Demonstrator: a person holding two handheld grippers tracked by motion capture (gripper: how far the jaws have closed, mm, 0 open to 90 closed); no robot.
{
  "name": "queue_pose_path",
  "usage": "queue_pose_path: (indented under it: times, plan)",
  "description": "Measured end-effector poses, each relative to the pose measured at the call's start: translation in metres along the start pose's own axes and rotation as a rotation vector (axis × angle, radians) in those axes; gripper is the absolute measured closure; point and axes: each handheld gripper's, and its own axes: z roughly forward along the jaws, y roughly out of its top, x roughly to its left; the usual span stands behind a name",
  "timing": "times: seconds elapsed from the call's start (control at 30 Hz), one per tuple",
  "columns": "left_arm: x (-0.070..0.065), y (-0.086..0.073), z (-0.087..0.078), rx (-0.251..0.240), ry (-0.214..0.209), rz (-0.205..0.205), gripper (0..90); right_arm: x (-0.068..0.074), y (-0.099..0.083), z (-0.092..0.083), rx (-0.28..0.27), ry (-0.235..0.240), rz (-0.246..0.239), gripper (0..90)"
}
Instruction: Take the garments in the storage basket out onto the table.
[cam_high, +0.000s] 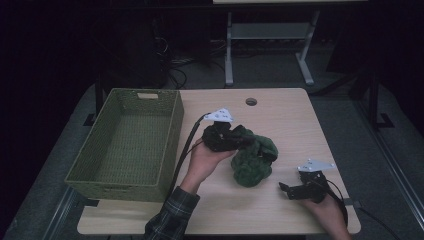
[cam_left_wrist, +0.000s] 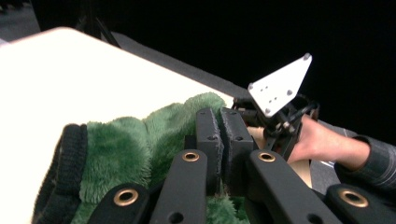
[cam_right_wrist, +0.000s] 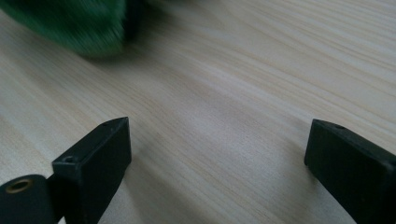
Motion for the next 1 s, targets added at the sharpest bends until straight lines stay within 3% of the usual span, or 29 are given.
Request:
queue_pose_path:
  times: [0.13, 0.37, 0.7, 0.87, 1.0]
  plan:
    - [0.005, -0.010, 0.010, 0.028, -0.007, -0.011, 87.5, 0.000, 0.000, 0.000, 0.000, 0.000, 0.000, 6.9]
    - [0.028, -0.043, 0.033, 0.088, 0.005, -0.076, 87.4, 0.000, 0.000, 0.000, 0.002, 0.000, -0.001, 6.9]
    - [0.050, -0.072, 0.050, 0.169, 0.078, -0.069, 86.8, 0.000, 0.000, 0.000, 0.002, 0.000, -0.002, 6.9]
    - [0.053, -0.081, 0.058, 0.213, 0.123, -0.043, 86.1, 0.000, 0.000, 0.000, 0.001, 0.000, -0.004, 6.9]
    - [0.053, -0.083, 0.062, 0.226, 0.135, -0.024, 85.4, 0.000, 0.000, 0.000, 0.001, 0.000, -0.003, 6.9]
